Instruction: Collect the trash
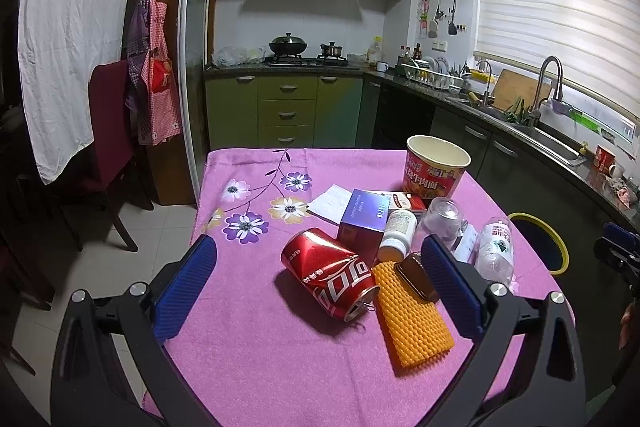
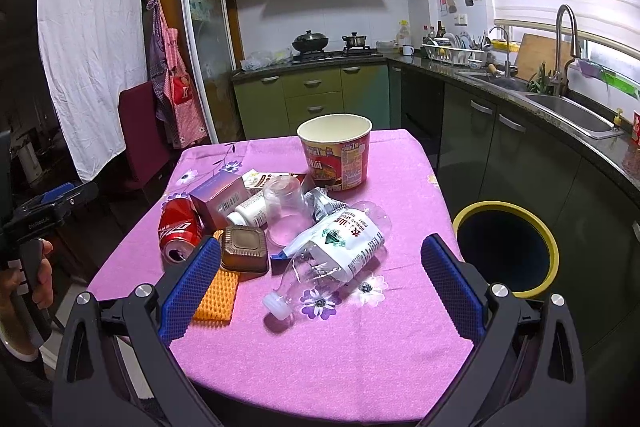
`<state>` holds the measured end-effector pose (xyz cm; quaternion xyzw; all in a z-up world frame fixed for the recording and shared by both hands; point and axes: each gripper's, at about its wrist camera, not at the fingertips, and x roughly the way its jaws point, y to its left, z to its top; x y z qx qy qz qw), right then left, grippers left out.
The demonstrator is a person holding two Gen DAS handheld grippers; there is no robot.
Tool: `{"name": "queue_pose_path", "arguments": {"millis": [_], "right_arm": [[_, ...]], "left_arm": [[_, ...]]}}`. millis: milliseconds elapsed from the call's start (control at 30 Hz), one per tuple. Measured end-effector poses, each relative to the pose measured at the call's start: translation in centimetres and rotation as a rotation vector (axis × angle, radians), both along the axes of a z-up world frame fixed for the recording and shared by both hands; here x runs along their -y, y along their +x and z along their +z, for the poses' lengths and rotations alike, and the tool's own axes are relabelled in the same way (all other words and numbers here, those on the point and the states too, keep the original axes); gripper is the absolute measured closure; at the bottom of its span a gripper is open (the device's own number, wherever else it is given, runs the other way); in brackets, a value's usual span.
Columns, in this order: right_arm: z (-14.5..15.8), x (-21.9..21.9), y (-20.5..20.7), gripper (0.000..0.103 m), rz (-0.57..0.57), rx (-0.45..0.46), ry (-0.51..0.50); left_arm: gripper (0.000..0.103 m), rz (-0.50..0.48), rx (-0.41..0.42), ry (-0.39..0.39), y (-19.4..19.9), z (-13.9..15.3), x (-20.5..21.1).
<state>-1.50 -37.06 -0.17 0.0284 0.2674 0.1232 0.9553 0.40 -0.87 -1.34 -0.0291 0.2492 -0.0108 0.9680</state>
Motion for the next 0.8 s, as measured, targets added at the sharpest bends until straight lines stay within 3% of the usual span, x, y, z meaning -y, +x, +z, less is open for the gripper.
{"name": "queue_pose_path", "arguments": {"millis": [800], "right_arm": [[-0.62,-0.01,0.23,0.004,-0.001,-0.011,0.000]], "left_arm": [[0.006,-0.008,-0.018,0.000,0.13,-0.42,0.05]]}}
